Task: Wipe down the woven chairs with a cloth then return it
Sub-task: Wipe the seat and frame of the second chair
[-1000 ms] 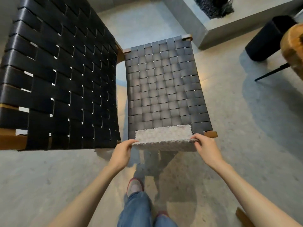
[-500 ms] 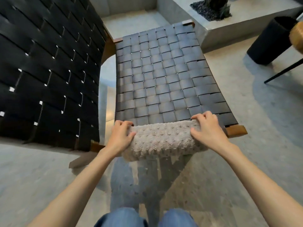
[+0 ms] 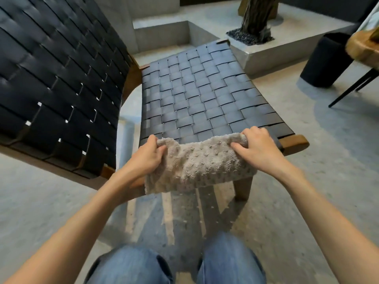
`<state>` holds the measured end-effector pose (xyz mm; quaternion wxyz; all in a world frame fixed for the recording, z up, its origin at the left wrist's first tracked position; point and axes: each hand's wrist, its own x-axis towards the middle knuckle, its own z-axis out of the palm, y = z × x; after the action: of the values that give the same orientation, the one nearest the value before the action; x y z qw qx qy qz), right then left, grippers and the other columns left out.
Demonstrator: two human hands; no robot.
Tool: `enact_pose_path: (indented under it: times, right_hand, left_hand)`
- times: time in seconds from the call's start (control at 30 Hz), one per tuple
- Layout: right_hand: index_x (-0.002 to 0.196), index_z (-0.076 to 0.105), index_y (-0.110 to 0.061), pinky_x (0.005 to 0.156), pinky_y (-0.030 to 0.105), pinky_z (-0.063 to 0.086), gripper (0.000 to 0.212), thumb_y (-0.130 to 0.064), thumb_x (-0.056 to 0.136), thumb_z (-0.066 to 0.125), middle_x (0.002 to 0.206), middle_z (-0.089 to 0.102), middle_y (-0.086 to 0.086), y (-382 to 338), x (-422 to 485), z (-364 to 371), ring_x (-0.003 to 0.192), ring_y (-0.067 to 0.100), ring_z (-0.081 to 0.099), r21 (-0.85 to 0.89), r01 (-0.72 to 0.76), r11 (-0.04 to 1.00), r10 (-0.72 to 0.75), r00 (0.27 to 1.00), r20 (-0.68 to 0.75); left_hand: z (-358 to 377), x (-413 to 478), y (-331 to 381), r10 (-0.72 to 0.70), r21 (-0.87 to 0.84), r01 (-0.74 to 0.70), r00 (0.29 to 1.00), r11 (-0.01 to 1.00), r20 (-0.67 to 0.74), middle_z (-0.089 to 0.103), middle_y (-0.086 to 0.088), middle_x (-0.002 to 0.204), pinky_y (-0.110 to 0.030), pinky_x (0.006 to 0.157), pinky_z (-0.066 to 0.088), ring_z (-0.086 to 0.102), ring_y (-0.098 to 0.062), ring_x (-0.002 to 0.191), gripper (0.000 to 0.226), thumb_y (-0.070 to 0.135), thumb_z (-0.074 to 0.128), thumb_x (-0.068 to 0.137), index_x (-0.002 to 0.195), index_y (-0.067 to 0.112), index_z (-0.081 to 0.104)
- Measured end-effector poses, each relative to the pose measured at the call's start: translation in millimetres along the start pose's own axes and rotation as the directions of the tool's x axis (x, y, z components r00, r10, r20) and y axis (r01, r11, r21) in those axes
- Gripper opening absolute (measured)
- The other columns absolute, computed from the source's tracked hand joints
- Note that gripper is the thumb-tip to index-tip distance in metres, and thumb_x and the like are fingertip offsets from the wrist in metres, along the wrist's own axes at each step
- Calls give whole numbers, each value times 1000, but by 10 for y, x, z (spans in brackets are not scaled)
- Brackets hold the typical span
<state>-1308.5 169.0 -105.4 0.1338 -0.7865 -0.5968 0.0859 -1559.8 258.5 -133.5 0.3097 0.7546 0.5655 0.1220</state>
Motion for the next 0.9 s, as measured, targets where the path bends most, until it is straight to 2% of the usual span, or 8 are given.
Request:
enact_pose_path:
  times: [0.1, 0.2, 0.33, 0.43, 0.57, 0.67, 0.8, 0.9]
  right_hand:
    - [85, 54, -12, 68, 36, 40, 23, -33, 94, 55, 83, 60, 4, 6, -241, -141, 86, 25, 56, 370, -59, 927, 103, 990, -99]
    - [92, 58, -18, 81, 37, 51, 14, -31, 95, 55, 89, 66, -1, 57, -491, -231, 88, 20, 62, 682, -75, 728, 253, 953, -166]
    - [102, 55, -25, 93, 46, 51, 20, -43, 96, 49, 103, 65, 1, 264, -734, -141, 99, 18, 63, 849, -179, 497, 414, 909, -51]
    - [127, 49, -15, 98, 48, 49, 48, -47, 93, 52, 118, 65, 8, 308, -914, -21, 108, 20, 64, 971, -190, 144, 391, 912, 120]
    - [140, 33, -17, 103, 47, 45, 74, -55, 83, 61, 134, 55, 9, 245, -1129, 58, 120, 21, 58, 979, -158, -129, 300, 935, 191]
    - [118, 38, -22, 98, 45, 49, 62, -51, 73, 68, 124, 58, 8, 249, -1273, 9, 113, 20, 61, 982, -169, -79, 303, 935, 185]
    - [112, 34, -21, 86, 32, 54, 56, -18, 74, 76, 114, 63, 6, 302, -1389, 71, 104, 15, 66, 994, -104, 12, 287, 953, 96]
    - [110, 36, -21, 80, 25, 54, 43, -3, 86, 67, 109, 62, 4, 349, -1401, 123, 97, 10, 66, 987, -73, 144, 369, 929, 15]
  left_hand:
    - [-111, -159, 281, 13, -166, -16, 1000, 986, -22, 48, 0, 83, -34, 63, 34, 48, -19, 81, 22, 32, 44, 99, 101, 10, 42]
    - [-117, -314, 599, 32, -402, -33, 999, 915, -10, 52, 0, 88, -26, 61, 42, 51, -12, 80, 21, 33, 47, 98, 105, 13, 46]
    - [96, -496, 1010, 80, -671, -13, 994, 741, 70, 54, -1, 83, -17, 54, 48, 55, -5, 66, 11, 24, 49, 97, 94, 13, 47]
    - [324, -608, 1194, 146, -780, 92, 962, 620, 229, 56, -7, 92, -26, 70, 49, 57, -13, 79, 18, 23, 50, 97, 107, 9, 49]
    - [596, -787, 1365, 263, -746, 140, 880, 651, 395, 59, -2, 86, -22, 66, 50, 60, -7, 74, 17, 27, 46, 98, 101, 12, 52]
    - [676, -852, 1472, 262, -760, 295, 815, 579, 516, 68, 3, 84, -21, 61, 54, 64, -7, 75, 47, 46, 27, 99, 106, 12, 58]
    - [699, -813, 1420, 329, -749, 393, 719, 534, 612, 69, -1, 106, -25, 75, 52, 64, -11, 88, 78, 63, 5, 93, 125, 14, 57]
    - [710, -787, 1388, 316, -739, 330, 747, 587, 585, 70, 6, 105, -29, 74, 40, 57, -10, 78, 81, 64, 0, 91, 121, 18, 60]
